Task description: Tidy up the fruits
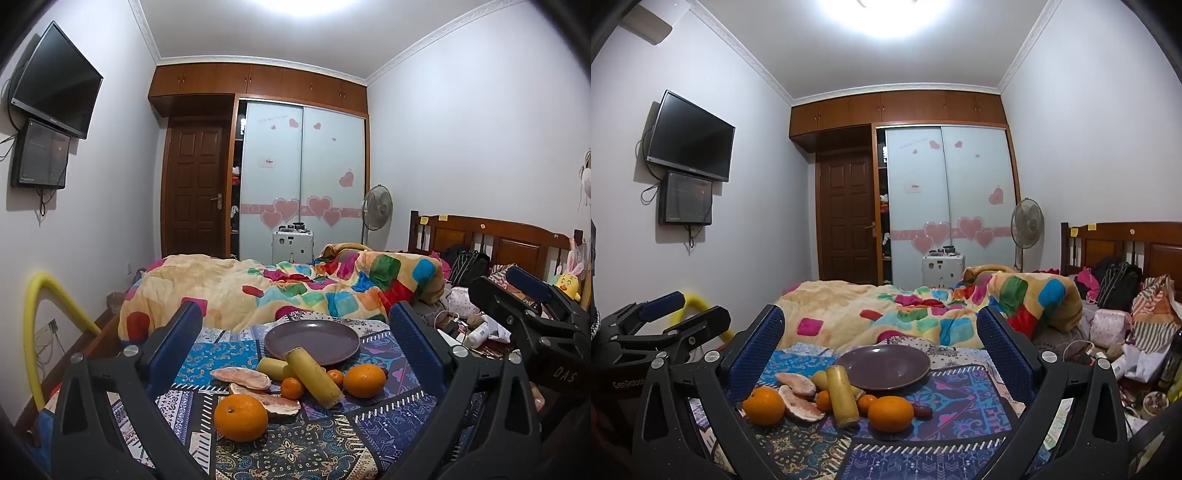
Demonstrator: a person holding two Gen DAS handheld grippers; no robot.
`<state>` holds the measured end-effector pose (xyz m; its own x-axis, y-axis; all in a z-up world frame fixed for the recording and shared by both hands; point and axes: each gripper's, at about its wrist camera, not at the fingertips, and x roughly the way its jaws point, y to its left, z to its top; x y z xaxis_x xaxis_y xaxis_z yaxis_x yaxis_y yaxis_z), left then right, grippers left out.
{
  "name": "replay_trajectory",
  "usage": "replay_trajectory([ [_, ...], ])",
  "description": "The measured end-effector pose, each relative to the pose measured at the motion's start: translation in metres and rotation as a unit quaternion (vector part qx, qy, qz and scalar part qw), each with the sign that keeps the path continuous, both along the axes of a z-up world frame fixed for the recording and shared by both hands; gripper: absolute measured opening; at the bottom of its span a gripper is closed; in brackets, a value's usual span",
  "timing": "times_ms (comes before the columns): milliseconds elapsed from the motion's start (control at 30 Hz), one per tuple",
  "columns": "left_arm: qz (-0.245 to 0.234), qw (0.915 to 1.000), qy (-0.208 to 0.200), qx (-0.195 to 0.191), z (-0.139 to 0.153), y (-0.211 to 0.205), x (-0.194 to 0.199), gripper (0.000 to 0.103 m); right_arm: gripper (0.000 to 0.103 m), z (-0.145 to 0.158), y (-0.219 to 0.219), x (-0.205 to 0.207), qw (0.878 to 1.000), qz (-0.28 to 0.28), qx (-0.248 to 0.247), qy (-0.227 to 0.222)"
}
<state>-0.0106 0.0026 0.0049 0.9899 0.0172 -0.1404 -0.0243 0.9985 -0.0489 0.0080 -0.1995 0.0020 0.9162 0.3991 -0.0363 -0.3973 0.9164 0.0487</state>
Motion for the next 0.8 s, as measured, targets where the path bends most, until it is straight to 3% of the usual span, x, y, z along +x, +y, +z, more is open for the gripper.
replay_trajectory([
  [367, 0.004, 1.0000, 0.008, 0.003, -0.004, 0.003, 0.005, 0.103, 0.103, -0.002, 0.002, 0.002, 1.000, 0.000, -0.004, 0.004],
  [567, 0.023, 0.9980, 0.058, 0.005, -0.023, 0.018, 0.027, 0.103, 0.103, -0.018, 0.008, 0.021, 0.999, -0.005, -0.029, 0.035],
  [800, 0.029, 0.9879, 0.152, -0.015, -0.064, 0.050, 0.064, 0.103, 0.103, -0.054, 0.022, 0.058, 0.990, 0.004, -0.098, 0.104],
])
